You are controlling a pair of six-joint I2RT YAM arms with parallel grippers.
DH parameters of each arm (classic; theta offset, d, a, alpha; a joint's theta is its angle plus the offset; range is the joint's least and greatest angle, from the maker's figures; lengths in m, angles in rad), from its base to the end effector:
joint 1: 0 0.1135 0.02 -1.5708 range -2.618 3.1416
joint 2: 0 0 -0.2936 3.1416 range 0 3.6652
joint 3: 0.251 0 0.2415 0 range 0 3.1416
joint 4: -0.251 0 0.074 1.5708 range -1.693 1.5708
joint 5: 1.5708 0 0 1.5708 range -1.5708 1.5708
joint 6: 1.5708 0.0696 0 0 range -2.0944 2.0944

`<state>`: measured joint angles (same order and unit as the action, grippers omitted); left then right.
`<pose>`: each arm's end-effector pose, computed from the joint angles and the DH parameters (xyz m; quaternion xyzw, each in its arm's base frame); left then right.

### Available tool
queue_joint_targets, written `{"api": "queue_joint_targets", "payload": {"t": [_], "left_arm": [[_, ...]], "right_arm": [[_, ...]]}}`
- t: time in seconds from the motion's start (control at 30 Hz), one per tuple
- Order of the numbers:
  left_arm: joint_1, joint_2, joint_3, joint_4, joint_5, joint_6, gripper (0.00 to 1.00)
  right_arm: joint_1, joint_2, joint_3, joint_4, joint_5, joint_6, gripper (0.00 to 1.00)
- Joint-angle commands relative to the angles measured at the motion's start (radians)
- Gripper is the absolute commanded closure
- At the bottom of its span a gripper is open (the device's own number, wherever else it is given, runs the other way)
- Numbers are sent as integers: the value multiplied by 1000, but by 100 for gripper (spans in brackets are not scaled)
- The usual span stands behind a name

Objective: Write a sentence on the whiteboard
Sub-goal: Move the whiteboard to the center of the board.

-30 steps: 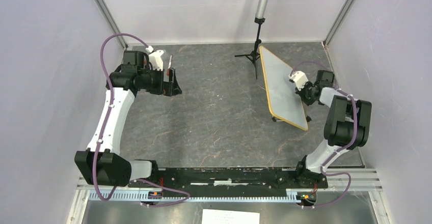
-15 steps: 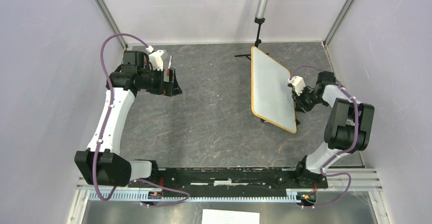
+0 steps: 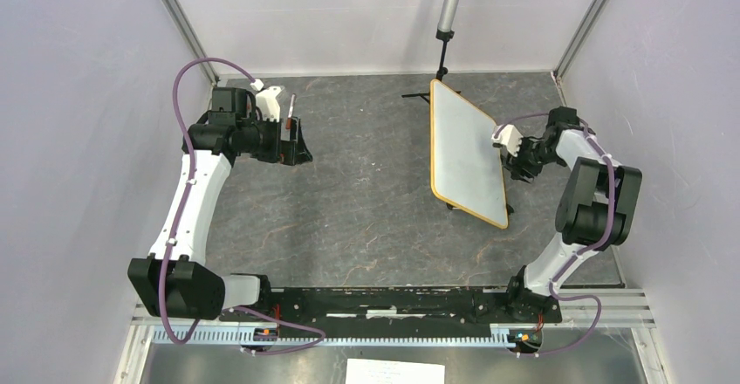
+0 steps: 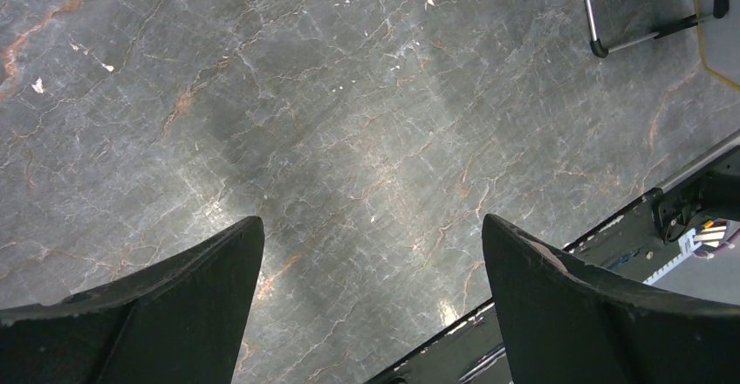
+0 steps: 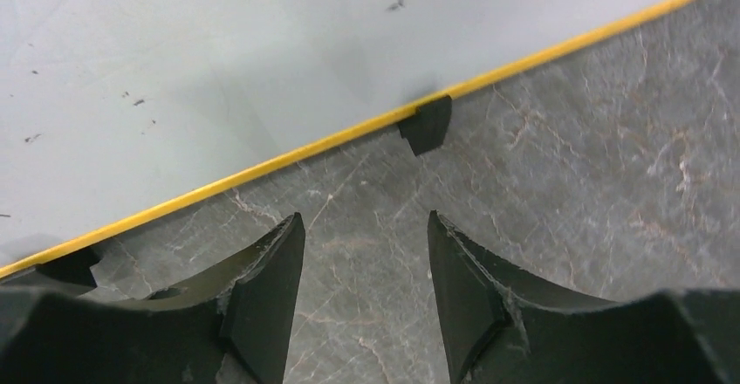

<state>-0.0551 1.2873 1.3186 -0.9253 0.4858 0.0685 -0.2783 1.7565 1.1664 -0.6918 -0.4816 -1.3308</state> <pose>0.2525 -0.0465 0.3570 0.1362 0.9089 -0.2247 0.3237 0.3364 -0.0626 0.1917 -0.5124 0.8138 0.0629 0.2670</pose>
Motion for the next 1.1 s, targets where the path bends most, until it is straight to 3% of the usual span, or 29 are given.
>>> {"api": "queue_joint_targets", "payload": {"t": [0.0, 0.6, 0.97, 1.07], "left_arm": [[-6, -22, -2, 28, 29, -16, 0], [-6, 2, -14, 27, 22, -10, 0], [-6, 9, -14, 26, 10, -32, 0], [-5, 10, -13, 28, 14, -45, 0]], "right_arm": [[19, 27, 23, -50, -66, -264, 41], [64, 264, 253, -229, -105, -460, 51], [115, 273, 201, -255, -115, -501, 78], [134, 243, 149, -235, -122, -490, 82]]}}
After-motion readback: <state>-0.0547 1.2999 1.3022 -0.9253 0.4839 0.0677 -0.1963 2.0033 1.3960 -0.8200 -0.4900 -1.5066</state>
